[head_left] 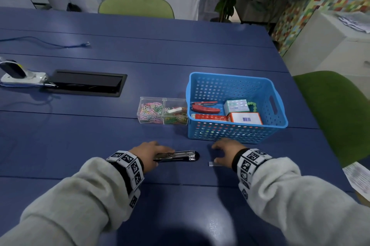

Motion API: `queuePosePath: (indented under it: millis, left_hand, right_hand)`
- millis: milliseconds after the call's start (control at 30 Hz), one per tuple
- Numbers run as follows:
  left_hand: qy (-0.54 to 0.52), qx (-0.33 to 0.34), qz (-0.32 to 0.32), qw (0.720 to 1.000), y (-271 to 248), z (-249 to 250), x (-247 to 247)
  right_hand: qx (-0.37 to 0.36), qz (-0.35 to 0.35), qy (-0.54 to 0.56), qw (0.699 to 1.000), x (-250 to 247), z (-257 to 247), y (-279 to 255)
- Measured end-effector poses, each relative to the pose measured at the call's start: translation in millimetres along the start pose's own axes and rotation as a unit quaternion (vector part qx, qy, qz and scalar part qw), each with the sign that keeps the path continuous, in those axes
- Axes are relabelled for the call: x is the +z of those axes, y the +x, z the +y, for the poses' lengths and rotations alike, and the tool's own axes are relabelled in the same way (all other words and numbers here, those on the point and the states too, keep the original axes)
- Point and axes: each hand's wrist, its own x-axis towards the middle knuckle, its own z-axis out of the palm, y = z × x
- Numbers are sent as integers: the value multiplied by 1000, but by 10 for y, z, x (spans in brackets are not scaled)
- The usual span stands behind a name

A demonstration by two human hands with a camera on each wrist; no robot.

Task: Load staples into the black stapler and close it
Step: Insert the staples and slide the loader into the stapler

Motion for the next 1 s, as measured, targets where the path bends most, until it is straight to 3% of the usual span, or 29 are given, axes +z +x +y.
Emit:
queuePosePath:
  millis: [200, 433, 533, 666, 766, 1000]
  left_hand:
    - [5, 4, -6, 1000, -9, 66, 2]
    - [7, 10, -6, 1000, -24, 62, 27]
    - [15, 12, -5, 1000, -27, 55, 37]
    - [24, 16, -4, 1000, -23, 67, 36]
    - [25, 19, -3, 1000, -19, 84, 29]
    - [22, 23, -3, 1000, -20, 77, 23]
  right_hand:
    - [4, -42, -64, 997, 96, 76, -117]
    - [7, -29, -113, 993, 101, -28, -118]
    - [16, -16, -76, 997, 46, -68, -126]
    - [-51, 50, 8, 997, -17, -349, -111]
    - [-118, 36, -32, 992, 1, -599, -63]
    - [-125, 28, -86, 988, 65, -762, 39]
